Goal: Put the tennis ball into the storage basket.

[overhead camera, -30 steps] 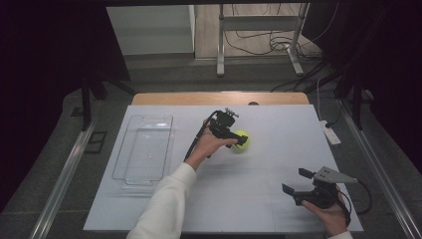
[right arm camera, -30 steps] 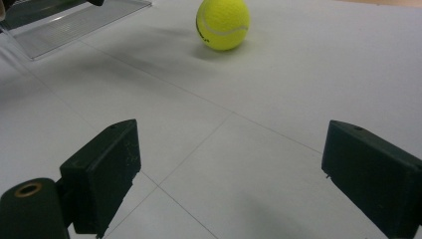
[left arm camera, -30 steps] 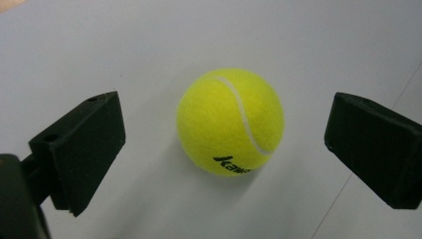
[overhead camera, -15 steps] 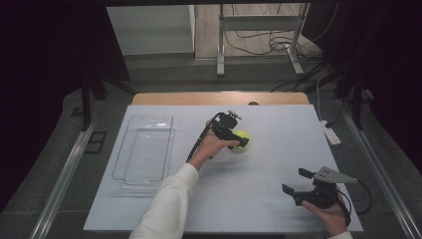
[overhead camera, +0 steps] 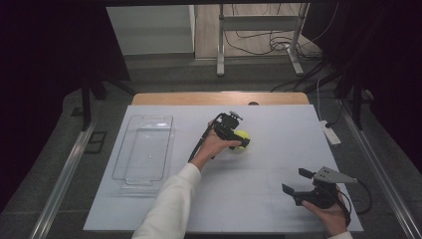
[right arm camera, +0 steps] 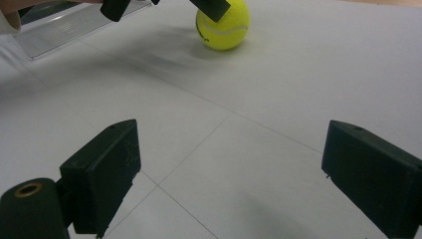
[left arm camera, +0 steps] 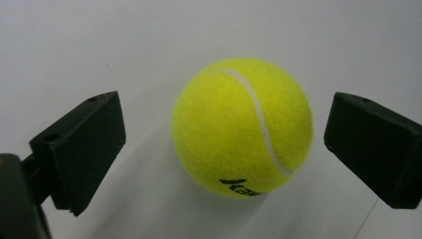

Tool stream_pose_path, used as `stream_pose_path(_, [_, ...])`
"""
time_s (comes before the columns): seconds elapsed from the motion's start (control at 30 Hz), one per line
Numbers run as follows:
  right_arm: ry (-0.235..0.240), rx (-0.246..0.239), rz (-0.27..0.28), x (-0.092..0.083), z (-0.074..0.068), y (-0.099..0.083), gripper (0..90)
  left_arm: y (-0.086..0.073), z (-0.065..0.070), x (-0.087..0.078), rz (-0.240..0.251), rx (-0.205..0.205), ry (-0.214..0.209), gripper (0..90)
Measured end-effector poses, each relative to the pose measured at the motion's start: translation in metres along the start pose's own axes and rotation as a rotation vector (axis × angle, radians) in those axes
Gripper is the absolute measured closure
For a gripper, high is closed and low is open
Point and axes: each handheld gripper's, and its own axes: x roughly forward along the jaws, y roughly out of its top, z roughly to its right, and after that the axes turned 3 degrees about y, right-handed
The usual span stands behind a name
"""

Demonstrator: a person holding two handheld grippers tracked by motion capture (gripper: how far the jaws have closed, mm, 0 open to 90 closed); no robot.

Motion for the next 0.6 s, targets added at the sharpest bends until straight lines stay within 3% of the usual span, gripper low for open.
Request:
stream_pose_path(0.5, [0.001, 0.003, 0.004, -0.0008, 0.0004, 0.0002, 8.6, 0.0003, 0.0014, 0.0048, -0.016, -0.007, -0.016, 18.2])
stream_pose_path(0.6, [0.001, 0.003, 0.004, -0.0008, 0.0004, 0.0002, 8.6, 0.0011, 0.0040, 0.0045, -0.014, -0.001, -0.012, 26.0])
